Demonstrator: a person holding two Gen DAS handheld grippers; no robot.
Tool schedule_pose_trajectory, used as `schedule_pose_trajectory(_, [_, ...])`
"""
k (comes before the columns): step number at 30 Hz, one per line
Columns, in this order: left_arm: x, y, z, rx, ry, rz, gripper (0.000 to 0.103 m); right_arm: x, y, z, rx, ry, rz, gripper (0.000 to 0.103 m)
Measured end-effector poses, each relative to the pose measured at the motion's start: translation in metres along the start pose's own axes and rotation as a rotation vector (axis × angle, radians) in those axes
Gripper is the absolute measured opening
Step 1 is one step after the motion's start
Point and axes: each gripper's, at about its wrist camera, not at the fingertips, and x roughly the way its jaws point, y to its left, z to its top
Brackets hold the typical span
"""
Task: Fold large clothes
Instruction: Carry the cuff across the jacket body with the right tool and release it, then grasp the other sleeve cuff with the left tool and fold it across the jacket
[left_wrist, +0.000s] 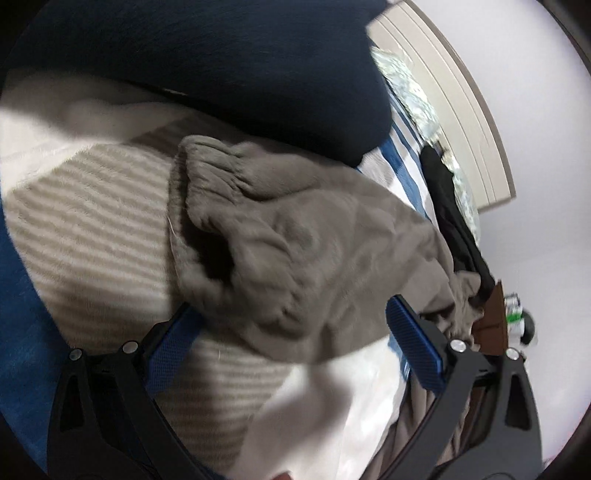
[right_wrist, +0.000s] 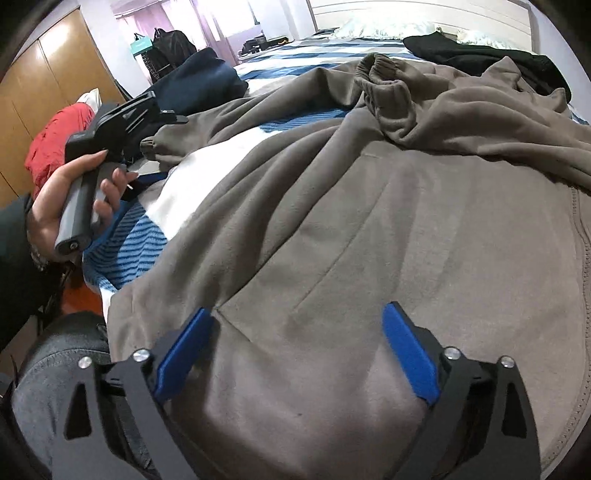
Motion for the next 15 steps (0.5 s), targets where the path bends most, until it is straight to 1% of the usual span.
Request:
schedule_pose_trajectory(2, [0.0,0.002,0.006,-0.03,-0.018,-0.001,0.096,-0.001,0.001,-0.001,0.001,-0.005,0.003,0.095])
schedule_pose_trajectory(4, [0.0,0.002,0.011,-0.043,-0.032,-0.006,0.092,-0.003,0.0,-0.003,-0.002,-0.01,0.006,0.095])
schedule_pose_trajectory(5, [-0.002,0.004,0.013,-0.062,-0.048,-0.022,0.081,-0.004,0.0,-0.004,-0.003,-0.01,0.006,0.095])
schedule_pose_trajectory(6, [-0.004,0.006,0.015,-0.079,-0.053,-0.007,0.056,-0.006,0.0,-0.004,-0.001,-0.01,0.008,0.095])
schedule_pose_trajectory(7, [-0.006,0.009,0.016,-0.091,-0.052,0.006,0.043,-0.008,-0.001,-0.004,0.004,-0.012,0.013,0.095])
schedule_pose_trajectory(8, [-0.007,0.011,0.016,-0.093,-0.052,0.01,0.035,-0.009,-0.003,-0.007,0.011,-0.013,0.018,0.095])
schedule_pose_trajectory(9, [-0.01,0.013,0.017,-0.083,-0.047,-0.008,0.03,-0.012,-0.004,-0.007,0.022,-0.013,0.028,0.095])
schedule_pose_trajectory(11, [-0.017,0.011,0.014,-0.051,-0.051,-0.037,0.026,-0.019,-0.007,-0.008,0.044,-0.014,0.045,0.095])
schedule_pose_trajectory(12, [-0.021,0.007,0.012,-0.033,-0.053,-0.057,0.022,-0.024,-0.009,-0.009,0.061,-0.017,0.057,0.095])
schedule_pose_trajectory(15, [-0.037,-0.02,0.002,0.066,-0.065,-0.084,0.02,-0.041,-0.018,-0.014,0.107,-0.027,0.08,0.095])
